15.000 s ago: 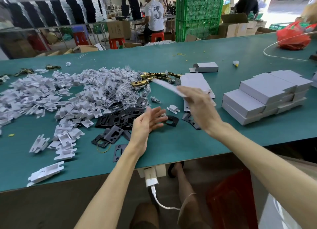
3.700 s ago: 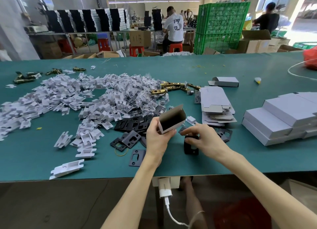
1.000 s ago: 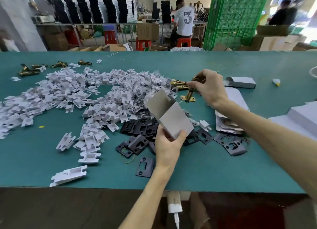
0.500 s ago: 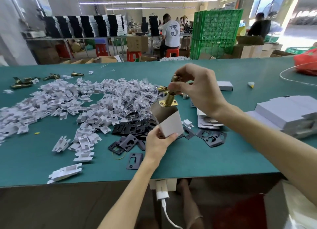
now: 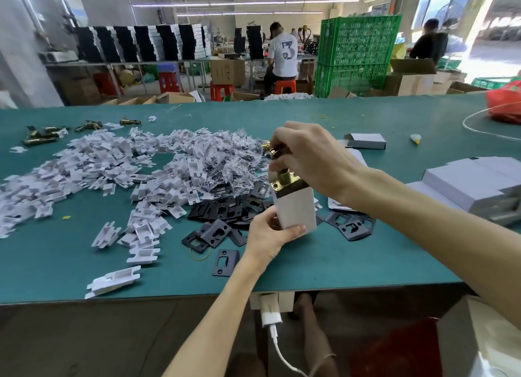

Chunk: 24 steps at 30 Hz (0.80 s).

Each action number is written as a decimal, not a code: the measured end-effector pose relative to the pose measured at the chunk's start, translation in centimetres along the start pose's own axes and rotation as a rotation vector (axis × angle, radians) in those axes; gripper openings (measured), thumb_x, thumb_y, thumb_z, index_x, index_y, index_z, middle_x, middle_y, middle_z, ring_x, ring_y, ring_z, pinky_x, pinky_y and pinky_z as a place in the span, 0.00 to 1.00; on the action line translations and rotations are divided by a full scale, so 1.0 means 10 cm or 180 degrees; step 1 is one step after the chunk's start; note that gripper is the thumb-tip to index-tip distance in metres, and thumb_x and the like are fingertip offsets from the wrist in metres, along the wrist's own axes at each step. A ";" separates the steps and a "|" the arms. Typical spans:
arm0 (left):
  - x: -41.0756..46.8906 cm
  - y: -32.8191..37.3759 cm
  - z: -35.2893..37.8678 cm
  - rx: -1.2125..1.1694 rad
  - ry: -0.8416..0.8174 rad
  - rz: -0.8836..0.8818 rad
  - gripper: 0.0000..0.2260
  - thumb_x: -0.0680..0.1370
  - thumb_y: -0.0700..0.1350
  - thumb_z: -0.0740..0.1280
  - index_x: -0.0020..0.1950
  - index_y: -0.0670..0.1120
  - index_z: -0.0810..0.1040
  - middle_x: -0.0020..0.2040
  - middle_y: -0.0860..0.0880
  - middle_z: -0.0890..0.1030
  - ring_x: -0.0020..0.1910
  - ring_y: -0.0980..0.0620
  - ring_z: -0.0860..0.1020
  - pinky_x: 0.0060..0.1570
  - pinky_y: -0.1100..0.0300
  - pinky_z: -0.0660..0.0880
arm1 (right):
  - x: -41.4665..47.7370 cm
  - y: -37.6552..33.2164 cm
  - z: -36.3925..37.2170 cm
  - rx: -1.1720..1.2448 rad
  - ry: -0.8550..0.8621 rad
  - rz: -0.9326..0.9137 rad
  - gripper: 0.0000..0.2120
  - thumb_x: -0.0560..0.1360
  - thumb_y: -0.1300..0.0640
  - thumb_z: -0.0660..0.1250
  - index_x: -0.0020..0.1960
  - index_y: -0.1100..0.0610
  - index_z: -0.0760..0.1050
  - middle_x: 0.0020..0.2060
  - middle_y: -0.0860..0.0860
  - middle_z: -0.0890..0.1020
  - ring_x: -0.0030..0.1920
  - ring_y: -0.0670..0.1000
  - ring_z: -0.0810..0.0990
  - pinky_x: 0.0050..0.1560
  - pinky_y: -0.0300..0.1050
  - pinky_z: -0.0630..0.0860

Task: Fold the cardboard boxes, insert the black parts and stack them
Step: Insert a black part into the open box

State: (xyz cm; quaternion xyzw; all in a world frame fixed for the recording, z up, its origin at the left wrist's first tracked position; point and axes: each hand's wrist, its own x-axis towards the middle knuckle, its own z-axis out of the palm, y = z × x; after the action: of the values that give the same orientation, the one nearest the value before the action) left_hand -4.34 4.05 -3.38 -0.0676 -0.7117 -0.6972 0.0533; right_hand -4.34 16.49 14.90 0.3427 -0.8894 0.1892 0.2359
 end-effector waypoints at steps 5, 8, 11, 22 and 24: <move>0.00 -0.01 0.00 -0.0030 0.0018 0.0043 0.17 0.70 0.39 0.82 0.56 0.48 0.84 0.51 0.48 0.87 0.54 0.42 0.83 0.56 0.44 0.82 | 0.02 0.02 0.01 0.0148 -0.0212 0.0408 0.13 0.73 0.54 0.77 0.47 0.62 0.78 0.42 0.52 0.80 0.40 0.55 0.81 0.43 0.55 0.81; 0.00 -0.01 0.00 0.0035 -0.0060 0.0061 0.18 0.70 0.40 0.82 0.58 0.46 0.84 0.52 0.47 0.87 0.54 0.41 0.83 0.57 0.42 0.82 | 0.02 0.10 0.01 0.0170 -0.0278 0.0625 0.12 0.73 0.55 0.78 0.48 0.61 0.79 0.42 0.54 0.81 0.41 0.56 0.81 0.45 0.57 0.81; 0.00 -0.01 0.00 0.0068 -0.0095 0.0076 0.20 0.70 0.40 0.82 0.59 0.47 0.84 0.53 0.48 0.87 0.54 0.41 0.83 0.58 0.44 0.81 | -0.01 0.14 -0.01 0.0028 -0.0323 0.0614 0.12 0.73 0.54 0.77 0.47 0.61 0.78 0.42 0.53 0.80 0.42 0.57 0.80 0.44 0.55 0.79; -0.02 0.06 0.01 -0.0558 -0.0236 -0.0109 0.21 0.72 0.38 0.81 0.63 0.44 0.82 0.56 0.48 0.87 0.57 0.49 0.85 0.52 0.60 0.81 | -0.09 0.11 0.17 -0.0287 -0.0883 0.0442 0.05 0.76 0.56 0.74 0.44 0.57 0.82 0.40 0.52 0.83 0.42 0.55 0.82 0.34 0.43 0.74; -0.02 0.06 0.01 -0.0563 -0.0231 -0.0109 0.20 0.72 0.38 0.81 0.62 0.44 0.82 0.55 0.48 0.88 0.56 0.50 0.85 0.51 0.62 0.81 | -0.10 0.11 0.24 -0.0335 -0.1046 0.0343 0.04 0.78 0.59 0.71 0.44 0.53 0.82 0.42 0.51 0.84 0.43 0.55 0.82 0.36 0.45 0.75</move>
State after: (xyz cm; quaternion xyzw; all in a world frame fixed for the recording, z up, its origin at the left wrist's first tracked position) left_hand -4.02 4.14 -2.80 -0.0851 -0.6498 -0.7553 0.0093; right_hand -5.15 16.54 12.23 0.3080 -0.9418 0.0962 0.0946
